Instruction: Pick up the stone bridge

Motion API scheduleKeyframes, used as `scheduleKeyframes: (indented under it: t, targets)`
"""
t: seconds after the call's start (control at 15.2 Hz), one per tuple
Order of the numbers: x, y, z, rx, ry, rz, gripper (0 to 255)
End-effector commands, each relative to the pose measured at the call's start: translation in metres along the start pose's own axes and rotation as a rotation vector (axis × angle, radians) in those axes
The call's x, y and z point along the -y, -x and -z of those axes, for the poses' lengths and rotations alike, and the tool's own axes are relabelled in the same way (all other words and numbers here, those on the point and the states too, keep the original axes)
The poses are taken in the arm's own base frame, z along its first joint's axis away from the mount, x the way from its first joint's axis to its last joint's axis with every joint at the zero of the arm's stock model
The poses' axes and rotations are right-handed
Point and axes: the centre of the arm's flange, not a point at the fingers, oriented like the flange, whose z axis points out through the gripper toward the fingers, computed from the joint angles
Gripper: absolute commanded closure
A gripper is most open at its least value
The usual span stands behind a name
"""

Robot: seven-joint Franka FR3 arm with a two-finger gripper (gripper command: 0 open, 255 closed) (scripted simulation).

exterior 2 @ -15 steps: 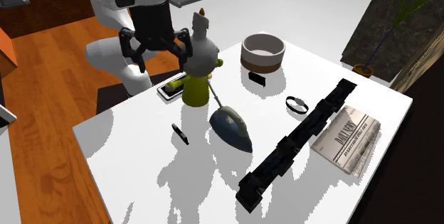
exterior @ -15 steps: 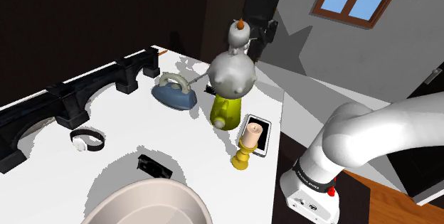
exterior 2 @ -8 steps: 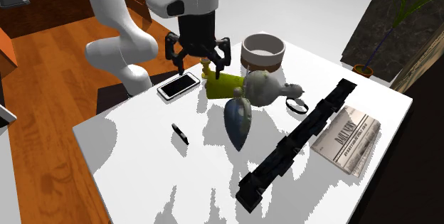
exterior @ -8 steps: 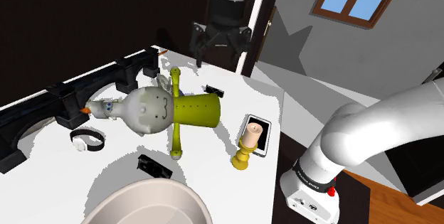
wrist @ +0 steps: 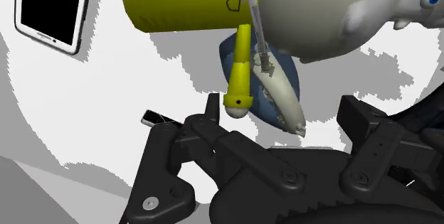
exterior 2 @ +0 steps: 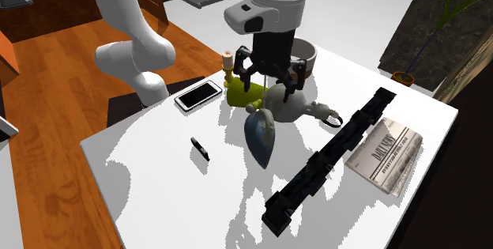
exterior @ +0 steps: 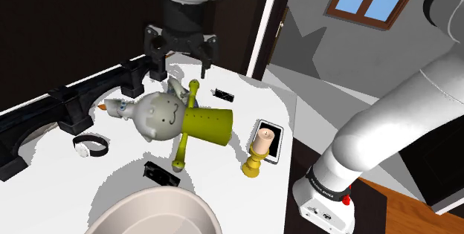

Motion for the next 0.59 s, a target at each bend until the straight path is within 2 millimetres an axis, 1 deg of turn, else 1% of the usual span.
scheduleKeyframes:
  t: [0.0,0.26,0.53]
  targets:
    - [0.025,0.002,-0.002,0.001,-0.004,-0.068,0]
    - [0.077,-0.001,-0.009,0.001,-0.008,-0.189,0]
    - [0.128,-0.009,-0.015,0.0,-0.012,-0.31,0]
